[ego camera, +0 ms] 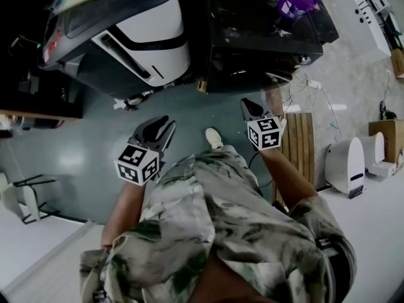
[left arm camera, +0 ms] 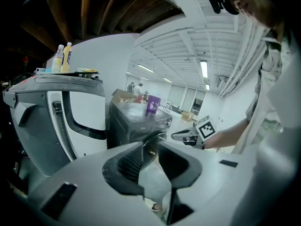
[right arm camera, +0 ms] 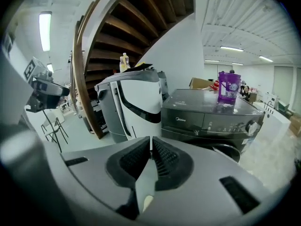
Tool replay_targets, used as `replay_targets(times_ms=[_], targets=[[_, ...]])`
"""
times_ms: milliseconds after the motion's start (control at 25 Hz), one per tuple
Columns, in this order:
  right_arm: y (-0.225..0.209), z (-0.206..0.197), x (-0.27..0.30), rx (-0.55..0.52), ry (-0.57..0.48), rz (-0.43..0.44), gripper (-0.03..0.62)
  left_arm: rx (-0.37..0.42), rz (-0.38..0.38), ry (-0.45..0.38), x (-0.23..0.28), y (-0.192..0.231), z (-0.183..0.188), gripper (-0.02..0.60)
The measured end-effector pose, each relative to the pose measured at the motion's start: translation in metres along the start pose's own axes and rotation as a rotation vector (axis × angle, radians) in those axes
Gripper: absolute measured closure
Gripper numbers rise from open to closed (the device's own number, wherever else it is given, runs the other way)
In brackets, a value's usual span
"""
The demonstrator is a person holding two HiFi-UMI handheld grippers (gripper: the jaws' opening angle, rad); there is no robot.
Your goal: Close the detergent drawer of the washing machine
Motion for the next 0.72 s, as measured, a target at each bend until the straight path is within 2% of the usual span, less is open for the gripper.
replay_targets(times_ms=[160, 360, 720], targets=[[0.026, 0.0, -0.036, -0.014, -0.006, 0.01, 0.56, -0.014, -0.005, -0.008, -0.021, -0.003, -0.015, 0.472], [0.068, -0.005, -0.071, -0.09, -0.007, 0.056, 0.565, -0.014, -0.02, 0.003, -0.042, -0.01, -0.034, 0.477], [0.118, -0.015, -0.114, -0.081, -0.012, 0.101, 0.572, 0.006, -0.07, 0.015, -0.063, -0.025, -0.058, 0.492]])
Point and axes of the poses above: the fingertips, and each gripper's own axes: x forward along the fingers, y to its left, z out of its top, the point moved 10 cm from there along -x, backward along the fingers, and after that the axes turned 7 degrees about -y, right-handed, at the moved point
